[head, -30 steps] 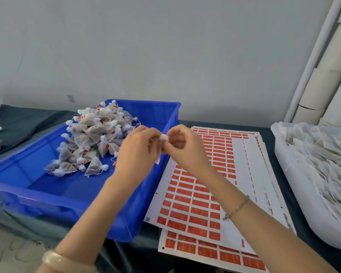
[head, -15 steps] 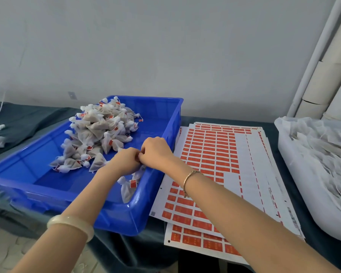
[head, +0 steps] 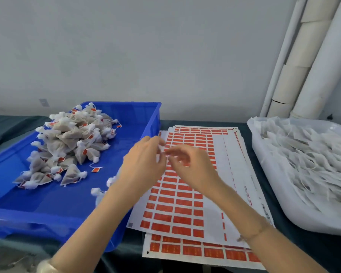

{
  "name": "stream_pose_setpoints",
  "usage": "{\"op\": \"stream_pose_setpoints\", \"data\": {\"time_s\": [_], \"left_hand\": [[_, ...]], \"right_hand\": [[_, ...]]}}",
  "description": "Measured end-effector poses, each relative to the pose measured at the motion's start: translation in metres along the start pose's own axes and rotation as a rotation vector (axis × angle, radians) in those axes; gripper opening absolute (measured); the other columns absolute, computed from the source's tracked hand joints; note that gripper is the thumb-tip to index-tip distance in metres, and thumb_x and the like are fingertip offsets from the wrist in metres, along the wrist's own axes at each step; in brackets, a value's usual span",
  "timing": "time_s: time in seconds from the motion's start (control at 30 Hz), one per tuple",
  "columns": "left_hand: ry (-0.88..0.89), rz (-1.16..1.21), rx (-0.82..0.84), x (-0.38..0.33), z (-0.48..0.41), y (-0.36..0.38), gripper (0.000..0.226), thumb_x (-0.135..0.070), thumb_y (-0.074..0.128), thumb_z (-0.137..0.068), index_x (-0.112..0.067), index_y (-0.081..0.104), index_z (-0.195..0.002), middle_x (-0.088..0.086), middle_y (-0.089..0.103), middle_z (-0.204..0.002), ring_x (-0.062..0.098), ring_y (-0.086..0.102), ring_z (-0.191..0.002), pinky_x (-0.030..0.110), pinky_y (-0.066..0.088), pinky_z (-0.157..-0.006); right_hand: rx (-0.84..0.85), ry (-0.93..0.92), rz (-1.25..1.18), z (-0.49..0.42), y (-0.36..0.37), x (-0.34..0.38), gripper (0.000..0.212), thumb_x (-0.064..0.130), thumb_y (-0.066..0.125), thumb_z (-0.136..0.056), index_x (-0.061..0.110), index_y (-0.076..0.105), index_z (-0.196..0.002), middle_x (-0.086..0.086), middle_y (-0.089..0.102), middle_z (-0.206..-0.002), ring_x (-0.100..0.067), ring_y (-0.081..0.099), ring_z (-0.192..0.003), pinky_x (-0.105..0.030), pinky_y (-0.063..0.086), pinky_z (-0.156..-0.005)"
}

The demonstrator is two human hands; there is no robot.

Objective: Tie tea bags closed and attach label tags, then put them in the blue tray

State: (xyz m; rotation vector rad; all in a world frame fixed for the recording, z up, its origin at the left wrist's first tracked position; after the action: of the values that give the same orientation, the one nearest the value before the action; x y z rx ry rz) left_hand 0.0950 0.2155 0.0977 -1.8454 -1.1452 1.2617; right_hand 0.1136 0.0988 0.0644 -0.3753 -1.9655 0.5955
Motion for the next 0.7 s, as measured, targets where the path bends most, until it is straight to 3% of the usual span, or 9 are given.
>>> {"op": "stream_pose_setpoints", "data": {"time_s": [0.13, 0.3, 0.4, 0.5, 0.6, 0.7], "left_hand": [[0.204, 0.204, 0.108, -0.084, 0.002, 0.042, 0.026, -0.028, 0.059, -0.093, -0.029, 0.059, -0.119, -0.014, 0.057, -0.106, 0.005, 0.055, -0.089, 0.016, 0.048, -0.080], [0.414, 0.351, 0.258, -0.189, 0.005, 0.108, 0.030, -0.026, 0.055, -0.095, -0.021, 0.058, -0.124, -0.002, 0.056, -0.122, 0.015, 0.056, -0.105, 0.028, 0.051, -0.088], [0.523, 0.325, 0.341, -0.243, 0.012, 0.146, 0.041, -0.021, 0.054, -0.093, -0.013, 0.048, -0.133, 0.009, 0.047, -0.131, 0.027, 0.048, -0.116, 0.040, 0.047, -0.091], [0.551, 0.211, 0.375, -0.271, 0.009, 0.179, 0.045, -0.014, 0.054, -0.089, -0.008, 0.044, -0.133, 0.014, 0.043, -0.130, 0.032, 0.041, -0.119, 0.037, 0.042, -0.087], [0.577, 0.126, 0.392, -0.283, 0.008, 0.197, 0.052, -0.018, 0.056, -0.089, -0.014, 0.040, -0.139, 0.015, 0.043, -0.127, 0.033, 0.040, -0.116, 0.036, 0.040, -0.091], [0.606, 0.093, 0.336, -0.291, 0.007, 0.200, 0.052, -0.012, 0.056, -0.088, -0.017, 0.041, -0.137, 0.014, 0.040, -0.125, 0.030, 0.038, -0.114, 0.032, 0.042, -0.084]], "right_hand": [[-0.101, 0.141, 0.253, 0.038, -0.103, -0.049, 0.021, 0.032, 0.064, -0.089, 0.029, 0.066, -0.109, 0.018, 0.063, -0.098, 0.002, 0.060, -0.080, -0.010, 0.047, -0.067], [-0.157, 0.490, 0.581, 0.095, -0.214, -0.125, 0.027, 0.033, 0.066, -0.087, 0.025, 0.064, -0.113, 0.002, 0.066, -0.112, -0.016, 0.060, -0.097, -0.032, 0.047, -0.082], [-0.176, 0.599, 0.657, 0.124, -0.245, -0.148, 0.043, 0.036, 0.070, -0.083, 0.026, 0.058, -0.123, 0.002, 0.062, -0.122, -0.021, 0.059, -0.106, -0.034, 0.044, -0.080], [-0.168, 0.637, 0.607, 0.143, -0.253, -0.163, 0.053, 0.034, 0.072, -0.080, 0.026, 0.053, -0.129, 0.001, 0.062, -0.114, -0.022, 0.061, -0.100, -0.036, 0.048, -0.081], [-0.164, 0.653, 0.589, 0.154, -0.253, -0.175, 0.037, 0.031, 0.068, -0.081, 0.030, 0.062, -0.118, 0.006, 0.067, -0.108, -0.018, 0.062, -0.098, -0.038, 0.051, -0.086], [-0.200, 0.634, 0.593, 0.152, -0.254, -0.177, 0.015, 0.041, 0.066, -0.082, 0.039, 0.068, -0.097, 0.013, 0.067, -0.089, -0.012, 0.062, -0.085, -0.035, 0.051, -0.076]]}}
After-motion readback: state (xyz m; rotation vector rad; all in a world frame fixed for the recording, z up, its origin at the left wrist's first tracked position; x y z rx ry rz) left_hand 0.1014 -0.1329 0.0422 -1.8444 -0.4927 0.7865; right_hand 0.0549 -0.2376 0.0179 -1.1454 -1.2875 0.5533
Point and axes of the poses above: each hand's wrist, its own z-axis away from the middle knuckle, its own y-axis out of the palm, x = y × z, the point moved 8 cm from there along -z, towards the middle knuckle
